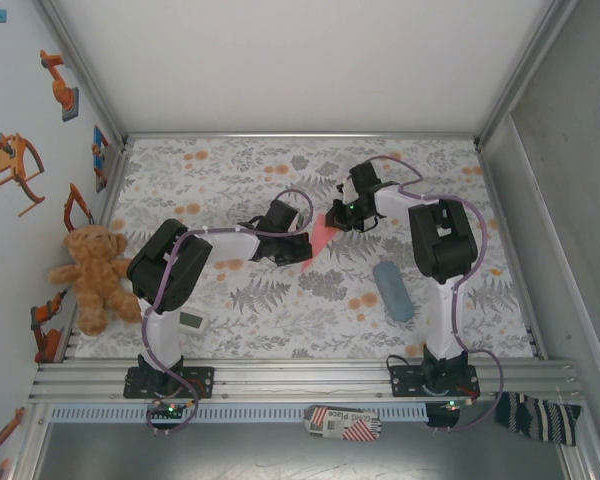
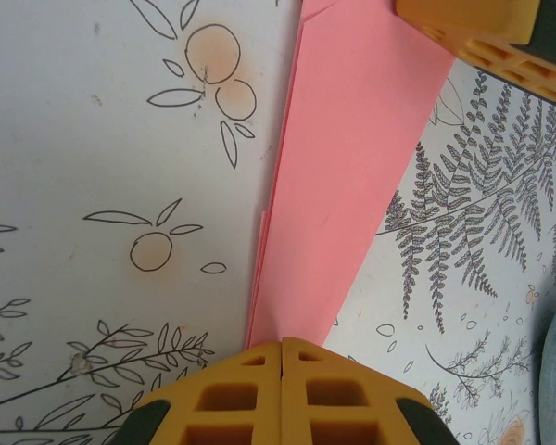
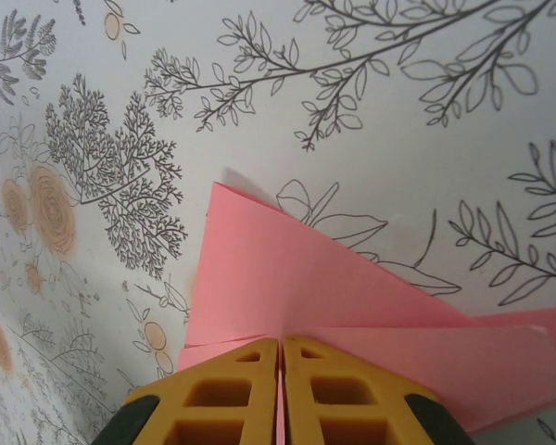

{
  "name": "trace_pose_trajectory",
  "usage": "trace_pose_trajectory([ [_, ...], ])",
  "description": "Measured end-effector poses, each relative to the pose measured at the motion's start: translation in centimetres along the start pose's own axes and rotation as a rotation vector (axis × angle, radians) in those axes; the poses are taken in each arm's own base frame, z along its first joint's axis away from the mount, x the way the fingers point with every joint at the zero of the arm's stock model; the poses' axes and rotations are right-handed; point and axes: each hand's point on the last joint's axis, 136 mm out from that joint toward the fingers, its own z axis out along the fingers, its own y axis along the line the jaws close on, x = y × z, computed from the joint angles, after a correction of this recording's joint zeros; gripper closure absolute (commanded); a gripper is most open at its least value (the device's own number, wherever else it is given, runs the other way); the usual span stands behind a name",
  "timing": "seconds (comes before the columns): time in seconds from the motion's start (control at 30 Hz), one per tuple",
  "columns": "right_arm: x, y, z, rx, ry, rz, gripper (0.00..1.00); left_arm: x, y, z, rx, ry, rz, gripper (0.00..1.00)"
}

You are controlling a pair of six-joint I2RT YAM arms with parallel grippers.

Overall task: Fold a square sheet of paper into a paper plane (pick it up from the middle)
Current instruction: Fold the wing for the fifth time at the center of the table.

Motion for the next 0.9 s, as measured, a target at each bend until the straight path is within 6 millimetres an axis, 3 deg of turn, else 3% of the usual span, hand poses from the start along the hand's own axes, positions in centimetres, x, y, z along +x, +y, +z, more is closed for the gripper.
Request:
trace_pose_trajectory([
  [0.3, 0.1, 0.0, 0.0, -0.008, 0.003, -0.011, 0.90, -0.3, -0.7, -0.5, 0.001, 0.011, 0.007, 0.92],
  [0.57, 0.0, -0.1, 0.0, -0.016, 0.002, -0.010, 0.90, -4.5, -4.5, -0.5, 0.071, -0.063, 0.040, 0.93],
  [0.8, 0.1, 0.0, 0.0, -0.023, 0.005, -0.010, 0.90, -4.3, -2.2, 2.7, 0.015, -0.023, 0.002, 0.95],
  [0.9, 0.1, 0.2, 0.0, -0.030, 0.008, -0.009, 0.90, -4.7, -1.9, 2.5, 0.009, -0.031, -0.005, 0.95],
])
